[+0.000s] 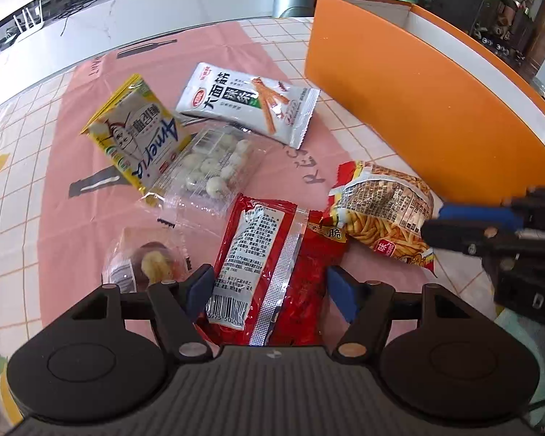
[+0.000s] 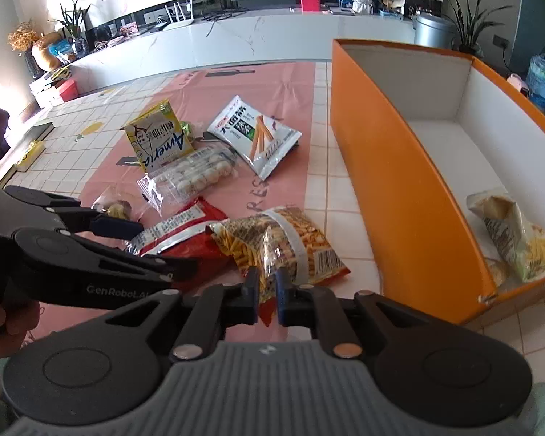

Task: Organize snacks
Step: 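Lower the right gripper onto the stick-snack bag with red label, then close the right gripper on the stick-snack bag while the left gripper grasps the red sausage pack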

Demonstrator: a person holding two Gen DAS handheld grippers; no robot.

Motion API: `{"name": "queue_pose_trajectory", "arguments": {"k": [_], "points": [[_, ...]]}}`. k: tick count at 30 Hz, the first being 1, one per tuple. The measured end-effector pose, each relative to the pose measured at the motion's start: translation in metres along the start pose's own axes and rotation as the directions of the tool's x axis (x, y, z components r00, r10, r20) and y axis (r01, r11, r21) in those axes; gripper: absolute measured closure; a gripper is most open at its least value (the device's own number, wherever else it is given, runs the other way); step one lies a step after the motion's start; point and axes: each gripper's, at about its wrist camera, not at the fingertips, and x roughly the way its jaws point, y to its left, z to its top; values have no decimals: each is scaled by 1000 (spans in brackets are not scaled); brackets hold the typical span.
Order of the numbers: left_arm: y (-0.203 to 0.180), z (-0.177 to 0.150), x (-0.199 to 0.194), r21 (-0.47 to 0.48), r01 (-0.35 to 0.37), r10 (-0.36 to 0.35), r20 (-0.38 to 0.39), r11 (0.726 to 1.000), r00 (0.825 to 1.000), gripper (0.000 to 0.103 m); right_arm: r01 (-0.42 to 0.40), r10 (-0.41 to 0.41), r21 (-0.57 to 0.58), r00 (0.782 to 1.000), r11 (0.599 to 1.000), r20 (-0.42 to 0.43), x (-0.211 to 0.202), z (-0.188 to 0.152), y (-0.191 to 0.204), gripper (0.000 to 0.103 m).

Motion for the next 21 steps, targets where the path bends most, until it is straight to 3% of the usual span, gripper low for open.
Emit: {"name": "queue_pose_trajectory", "arguments": {"k": [1,3,8,13,17,21], "points": [[1,-1,-2,-2,3,-3,-1,1000,1000,24,2,-1,-13,1000,1000,19,-2,2,0,74],[3,-2,-3,-2,9,-8,3,1000,1000,23,11,-9,-44,998,999,55,-2,6,0,67],[1,-1,-2,28,30,-31,38,999,999,16,4,0,-89,999,996,51,15,12,-4,66],[-3,-4,2,81,24,-27,46,996,999,13,13,-7,-119,999,993,44,27,9,-4,47],[-8,-6,9,135,6,-11,37,991,999,9,4,0,-133,1000,991,31,35,7,-6,40],[-6,-7,14,120,24,-28,31,992,999,8,-8,9,-127,1000,992,12,42,7,-7,39]]}}
